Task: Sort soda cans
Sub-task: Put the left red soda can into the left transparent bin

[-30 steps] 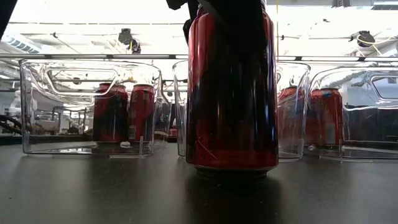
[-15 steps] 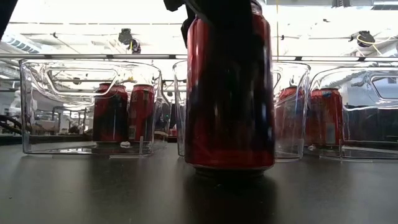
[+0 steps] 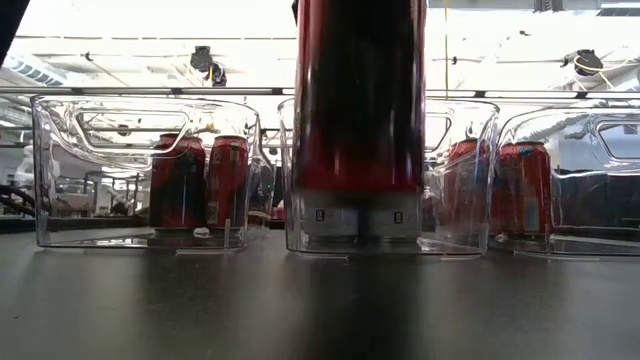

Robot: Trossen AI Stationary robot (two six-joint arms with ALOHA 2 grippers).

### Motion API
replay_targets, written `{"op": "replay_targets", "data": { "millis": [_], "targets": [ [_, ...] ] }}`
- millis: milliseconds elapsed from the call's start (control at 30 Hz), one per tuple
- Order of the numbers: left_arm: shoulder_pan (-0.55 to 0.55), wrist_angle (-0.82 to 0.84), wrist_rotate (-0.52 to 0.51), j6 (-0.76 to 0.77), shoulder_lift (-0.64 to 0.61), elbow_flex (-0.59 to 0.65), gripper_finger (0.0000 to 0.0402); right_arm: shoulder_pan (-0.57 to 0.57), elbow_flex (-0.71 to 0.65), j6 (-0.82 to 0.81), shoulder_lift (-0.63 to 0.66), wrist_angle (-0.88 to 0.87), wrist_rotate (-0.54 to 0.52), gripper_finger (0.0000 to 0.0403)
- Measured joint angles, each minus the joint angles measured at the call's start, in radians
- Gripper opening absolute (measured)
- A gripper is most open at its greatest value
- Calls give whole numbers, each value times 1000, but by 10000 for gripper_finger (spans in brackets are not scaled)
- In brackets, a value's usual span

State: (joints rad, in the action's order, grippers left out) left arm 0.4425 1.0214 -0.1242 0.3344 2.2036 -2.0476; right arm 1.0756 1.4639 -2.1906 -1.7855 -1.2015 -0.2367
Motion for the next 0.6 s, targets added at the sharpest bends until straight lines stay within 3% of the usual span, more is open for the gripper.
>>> {"op": "replay_targets", "data": {
  "millis": [600],
  "targets": [
    [21,298,-45,-78,-11,-309,326,-1,0,-31,0,-6,1,338]
  ]
}}
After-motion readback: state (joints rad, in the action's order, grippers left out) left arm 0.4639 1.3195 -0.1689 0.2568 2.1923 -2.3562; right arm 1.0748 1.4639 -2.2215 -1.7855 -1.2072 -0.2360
